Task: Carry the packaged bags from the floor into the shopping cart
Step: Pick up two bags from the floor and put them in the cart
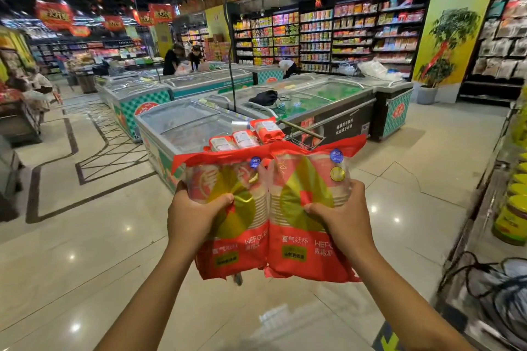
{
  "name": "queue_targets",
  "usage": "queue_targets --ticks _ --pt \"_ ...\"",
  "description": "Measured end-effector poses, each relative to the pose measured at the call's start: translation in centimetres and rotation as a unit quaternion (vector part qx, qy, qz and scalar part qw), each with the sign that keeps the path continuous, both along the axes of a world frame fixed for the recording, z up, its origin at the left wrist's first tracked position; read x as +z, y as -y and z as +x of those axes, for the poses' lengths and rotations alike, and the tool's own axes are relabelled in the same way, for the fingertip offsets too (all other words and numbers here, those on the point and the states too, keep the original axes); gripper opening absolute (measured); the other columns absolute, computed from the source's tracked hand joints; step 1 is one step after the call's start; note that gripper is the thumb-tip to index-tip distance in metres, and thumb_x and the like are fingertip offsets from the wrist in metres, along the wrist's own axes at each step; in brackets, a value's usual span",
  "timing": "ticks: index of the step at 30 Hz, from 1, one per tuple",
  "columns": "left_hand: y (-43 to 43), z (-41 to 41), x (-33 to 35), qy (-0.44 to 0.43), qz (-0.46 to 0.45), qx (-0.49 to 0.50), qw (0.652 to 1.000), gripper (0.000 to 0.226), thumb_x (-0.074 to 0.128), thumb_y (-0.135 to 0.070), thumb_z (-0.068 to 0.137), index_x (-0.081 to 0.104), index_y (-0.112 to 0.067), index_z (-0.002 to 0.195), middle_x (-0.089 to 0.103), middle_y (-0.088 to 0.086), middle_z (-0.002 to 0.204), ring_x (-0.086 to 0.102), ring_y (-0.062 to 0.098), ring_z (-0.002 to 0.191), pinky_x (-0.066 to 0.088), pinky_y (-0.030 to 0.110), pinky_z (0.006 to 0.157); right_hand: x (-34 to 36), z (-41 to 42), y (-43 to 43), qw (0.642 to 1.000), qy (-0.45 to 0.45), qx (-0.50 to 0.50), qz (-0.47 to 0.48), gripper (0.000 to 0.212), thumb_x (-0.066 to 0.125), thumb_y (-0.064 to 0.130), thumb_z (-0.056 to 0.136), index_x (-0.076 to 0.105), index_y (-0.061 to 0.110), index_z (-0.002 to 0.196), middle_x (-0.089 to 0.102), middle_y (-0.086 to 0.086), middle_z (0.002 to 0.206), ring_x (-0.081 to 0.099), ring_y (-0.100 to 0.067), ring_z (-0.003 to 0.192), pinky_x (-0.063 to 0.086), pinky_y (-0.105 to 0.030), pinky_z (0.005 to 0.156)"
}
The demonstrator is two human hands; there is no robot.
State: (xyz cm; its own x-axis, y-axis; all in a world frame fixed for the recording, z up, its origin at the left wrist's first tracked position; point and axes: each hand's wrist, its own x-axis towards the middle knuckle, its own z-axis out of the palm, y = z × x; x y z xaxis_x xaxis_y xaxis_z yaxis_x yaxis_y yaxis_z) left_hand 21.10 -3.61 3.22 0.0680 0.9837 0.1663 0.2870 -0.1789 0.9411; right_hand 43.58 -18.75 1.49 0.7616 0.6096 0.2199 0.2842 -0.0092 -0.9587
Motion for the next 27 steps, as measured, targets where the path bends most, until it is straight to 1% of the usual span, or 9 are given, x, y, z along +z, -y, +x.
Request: queue_targets --ticks 2,9,14,16,18,22,27 --pt "-1.7 1.2 -0.4 0.0 -0.001 -0.002 1.0 0.1 0.083 -0.073 0.039 0.062 -0.026 0.125 0.072 -0.004 0.114 0.07 0.023 0.102 0.06 0.051 0.09 -0.3 1.1 -1.8 1.0 -0.002 0.002 -0.002 0.087 0.084 0.05 0.046 0.042 0.034 0.12 0.057 0.005 0.121 0.063 -0.018 0.105 0.058 -0.048 0.087" --pt "-9.7 5.1 -2.0 0.002 -0.009 -0.004 1.0 0.098 0.083 -0.074 0.041 0.06 -0.027 0.124 0.072 -0.005 0.113 0.071 0.022 0.1 0.061 0.051 0.087 -1.3 5.0 -9.8 1.0 -0.009 0.007 -0.018 0.091 0.079 0.059 0.041 0.042 0.034 0.119 0.058 0.002 0.12 0.064 -0.02 0.104 0.059 -0.05 0.085" --pt "-17.9 8.5 -2.7 0.019 -0.008 -0.015 1.0 0.093 0.084 -0.071 0.041 0.06 -0.03 0.12 0.072 -0.006 0.11 0.071 0.021 0.097 0.061 0.051 0.085 -1.3 8.1 -17.8 1.0 -0.006 0.015 -0.023 0.085 0.082 0.054 0.048 0.04 0.037 0.119 0.059 0.003 0.121 0.066 -0.018 0.102 0.061 -0.047 0.083" --pt "-21.4 10.0 -2.3 0.033 -0.005 -0.016 0.999 0.096 0.082 -0.07 0.038 0.061 -0.026 0.121 0.072 -0.004 0.11 0.071 0.021 0.097 0.06 0.051 0.087 -1.3 9.4 -21.3 1.0 -0.007 0.002 -0.025 0.086 0.083 0.055 0.046 0.04 0.039 0.119 0.06 0.003 0.122 0.066 -0.018 0.102 0.06 -0.047 0.083" --pt "-24.8 11.5 -1.9 0.034 -0.002 -0.016 0.999 0.098 0.079 -0.069 0.035 0.062 -0.022 0.12 0.072 -0.002 0.108 0.07 0.022 0.095 0.06 0.049 0.087 -1.1 10.8 -24.8 1.0 -0.002 -0.011 -0.027 0.086 0.084 0.055 0.044 0.041 0.041 0.116 0.061 0.004 0.121 0.066 -0.019 0.103 0.058 -0.05 0.086" --pt "-31.1 13.8 -1.5 0.045 -0.002 -0.019 0.999 0.089 0.08 -0.066 0.035 0.063 -0.025 0.113 0.073 -0.006 0.101 0.07 0.019 0.09 0.06 0.046 0.085 -0.7 13.4 -31.0 1.0 0.003 -0.012 -0.024 0.081 0.086 0.053 0.043 0.042 0.044 0.111 0.062 0.004 0.119 0.067 -0.02 0.103 0.058 -0.051 0.088" --pt "-37.7 16.1 -1.9 0.039 -0.008 -0.021 0.999 0.088 0.087 -0.068 0.037 0.063 -0.028 0.112 0.075 -0.005 0.102 0.073 0.023 0.093 0.059 0.051 0.087 -0.4 15.6 -36.9 1.0 -0.011 -0.012 -0.024 0.081 0.084 0.054 0.043 0.041 0.044 0.11 0.062 0.006 0.118 0.068 -0.018 0.1 0.06 -0.051 0.085"
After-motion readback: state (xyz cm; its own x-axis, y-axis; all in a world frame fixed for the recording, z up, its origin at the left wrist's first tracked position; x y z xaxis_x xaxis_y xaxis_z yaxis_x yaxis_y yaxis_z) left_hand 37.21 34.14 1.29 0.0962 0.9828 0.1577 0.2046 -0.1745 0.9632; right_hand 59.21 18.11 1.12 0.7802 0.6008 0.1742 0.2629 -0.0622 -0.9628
